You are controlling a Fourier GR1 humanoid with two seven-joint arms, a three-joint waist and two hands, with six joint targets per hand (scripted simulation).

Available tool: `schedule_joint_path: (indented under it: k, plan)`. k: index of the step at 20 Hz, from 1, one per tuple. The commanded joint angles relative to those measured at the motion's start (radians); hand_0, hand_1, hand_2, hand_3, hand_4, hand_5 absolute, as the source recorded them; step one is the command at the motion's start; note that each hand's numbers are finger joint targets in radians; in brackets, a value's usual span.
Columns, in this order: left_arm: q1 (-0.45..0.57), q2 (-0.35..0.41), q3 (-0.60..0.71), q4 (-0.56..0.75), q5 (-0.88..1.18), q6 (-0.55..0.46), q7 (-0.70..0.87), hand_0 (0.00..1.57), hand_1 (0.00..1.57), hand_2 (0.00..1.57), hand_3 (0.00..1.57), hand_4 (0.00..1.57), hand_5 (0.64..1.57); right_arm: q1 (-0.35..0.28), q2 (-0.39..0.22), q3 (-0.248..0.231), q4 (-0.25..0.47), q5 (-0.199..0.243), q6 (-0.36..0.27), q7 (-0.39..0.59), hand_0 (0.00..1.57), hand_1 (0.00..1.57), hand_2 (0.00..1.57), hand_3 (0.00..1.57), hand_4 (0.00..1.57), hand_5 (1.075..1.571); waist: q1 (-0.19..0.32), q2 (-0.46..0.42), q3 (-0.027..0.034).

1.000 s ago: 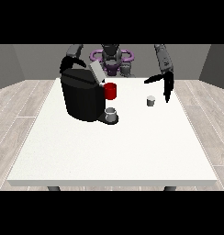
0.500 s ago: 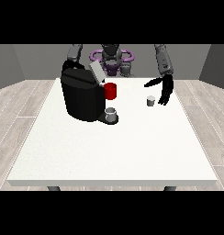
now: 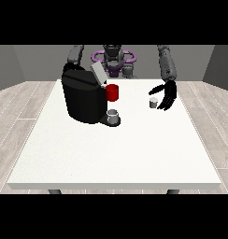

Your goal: Insert the coffee pod into the coffee machine and close the lid

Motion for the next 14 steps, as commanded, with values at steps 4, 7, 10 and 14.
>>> schedule_joint_path:
  k: [4,7,10,14]
  plan:
    - [-0.040,-0.008,-0.018,0.075,-0.086,0.083,-0.054,0.67,0.67,0.81,0.55,0.00,1.571,-0.015,-0.021,-0.018,-0.002,-0.009,0.013,0.033,0.00,0.00,0.00,0.00,0.52,1.571,-0.011,-0.006,0.0001]
    - [-0.054,-0.017,-0.007,0.081,-0.106,0.181,-0.108,0.72,0.72,0.86,0.65,0.23,1.571,-0.043,-0.034,-0.039,-0.009,-0.016,0.012,0.033,0.00,0.00,0.00,0.00,0.49,1.571,-0.016,0.036,-0.0001]
    - [-0.050,-0.051,-0.023,0.107,-0.136,0.199,-0.077,0.84,0.84,0.97,0.74,0.39,1.571,-0.016,0.013,-0.006,0.000,-0.001,-0.021,0.043,0.00,0.00,0.00,0.00,0.51,1.571,0.004,-0.022,0.0002]
    - [-0.096,-0.025,-0.020,0.124,-0.166,0.235,-0.088,0.97,0.97,1.09,0.86,0.32,1.571,-0.053,-0.024,-0.050,0.005,-0.040,0.014,0.040,0.00,0.00,0.00,0.00,0.51,1.571,-0.011,0.014,0.0003]
